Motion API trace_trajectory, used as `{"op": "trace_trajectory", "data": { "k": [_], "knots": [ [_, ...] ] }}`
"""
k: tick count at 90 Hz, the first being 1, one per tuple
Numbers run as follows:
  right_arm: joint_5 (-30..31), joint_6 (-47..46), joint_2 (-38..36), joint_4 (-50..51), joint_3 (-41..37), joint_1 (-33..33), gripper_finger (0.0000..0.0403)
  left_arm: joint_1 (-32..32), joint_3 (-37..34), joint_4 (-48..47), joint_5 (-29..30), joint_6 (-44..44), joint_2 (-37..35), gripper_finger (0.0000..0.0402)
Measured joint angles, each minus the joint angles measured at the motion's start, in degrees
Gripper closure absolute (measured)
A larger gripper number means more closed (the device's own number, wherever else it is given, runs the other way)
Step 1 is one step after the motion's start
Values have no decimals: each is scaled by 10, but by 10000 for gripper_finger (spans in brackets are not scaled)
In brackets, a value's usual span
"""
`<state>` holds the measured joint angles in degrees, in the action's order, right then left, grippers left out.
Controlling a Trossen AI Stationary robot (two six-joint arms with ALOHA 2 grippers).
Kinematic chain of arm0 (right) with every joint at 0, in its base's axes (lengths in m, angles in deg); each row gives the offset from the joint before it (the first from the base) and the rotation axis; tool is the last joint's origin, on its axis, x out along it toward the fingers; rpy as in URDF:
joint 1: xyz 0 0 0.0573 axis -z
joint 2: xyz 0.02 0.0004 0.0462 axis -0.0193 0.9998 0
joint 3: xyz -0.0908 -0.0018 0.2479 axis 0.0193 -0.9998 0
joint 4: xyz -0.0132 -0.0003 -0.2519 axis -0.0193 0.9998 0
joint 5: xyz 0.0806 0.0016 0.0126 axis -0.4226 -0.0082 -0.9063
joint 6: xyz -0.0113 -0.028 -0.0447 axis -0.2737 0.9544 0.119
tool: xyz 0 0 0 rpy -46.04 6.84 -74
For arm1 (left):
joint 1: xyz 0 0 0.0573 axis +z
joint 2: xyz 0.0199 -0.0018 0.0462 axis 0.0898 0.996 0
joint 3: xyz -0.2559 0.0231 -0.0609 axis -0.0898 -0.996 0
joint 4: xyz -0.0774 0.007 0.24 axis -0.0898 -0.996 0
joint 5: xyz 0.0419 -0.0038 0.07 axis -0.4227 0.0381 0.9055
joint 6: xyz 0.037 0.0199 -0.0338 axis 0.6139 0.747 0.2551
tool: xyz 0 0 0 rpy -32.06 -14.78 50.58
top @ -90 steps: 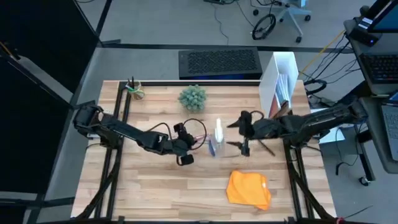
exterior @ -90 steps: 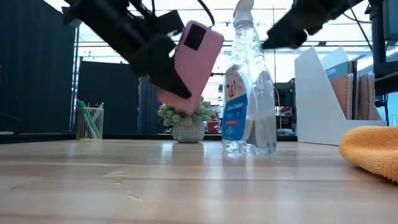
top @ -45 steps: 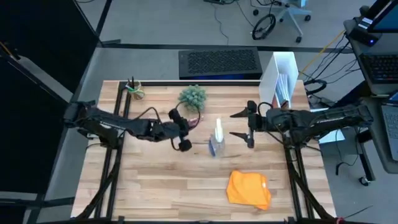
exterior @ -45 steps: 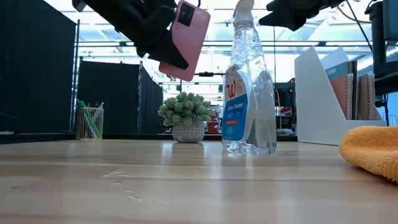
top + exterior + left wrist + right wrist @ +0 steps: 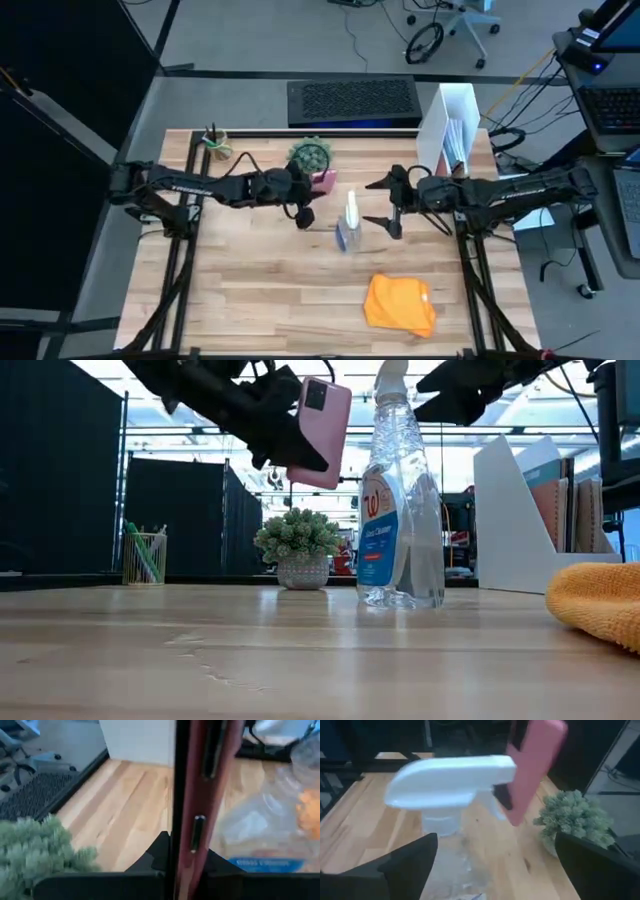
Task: Apply microfiber cloth
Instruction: Spray cleaner from the bottle onto the cellphone
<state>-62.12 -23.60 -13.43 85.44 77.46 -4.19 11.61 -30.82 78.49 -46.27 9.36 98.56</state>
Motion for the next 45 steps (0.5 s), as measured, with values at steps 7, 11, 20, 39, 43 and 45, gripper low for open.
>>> {"op": "trace_trajectory", "data": {
  "k": [7,11,20,39,43,45],
  "knots": [
    [0,-7,0,-2,0,-9,20,8,0,22,-26,0,0,393],
    [0,-7,1,-4,0,-14,18,10,0,33,-34,0,5,393],
    [-20,-2,2,-17,0,-26,13,13,0,24,-38,3,11,393],
    [-25,7,13,-32,0,-30,12,15,0,48,-38,17,25,393],
    [-25,7,21,-35,0,-29,12,15,0,58,-38,21,31,393],
    [-25,8,26,-40,0,-29,12,15,0,58,-38,24,32,393]
  ]
}}
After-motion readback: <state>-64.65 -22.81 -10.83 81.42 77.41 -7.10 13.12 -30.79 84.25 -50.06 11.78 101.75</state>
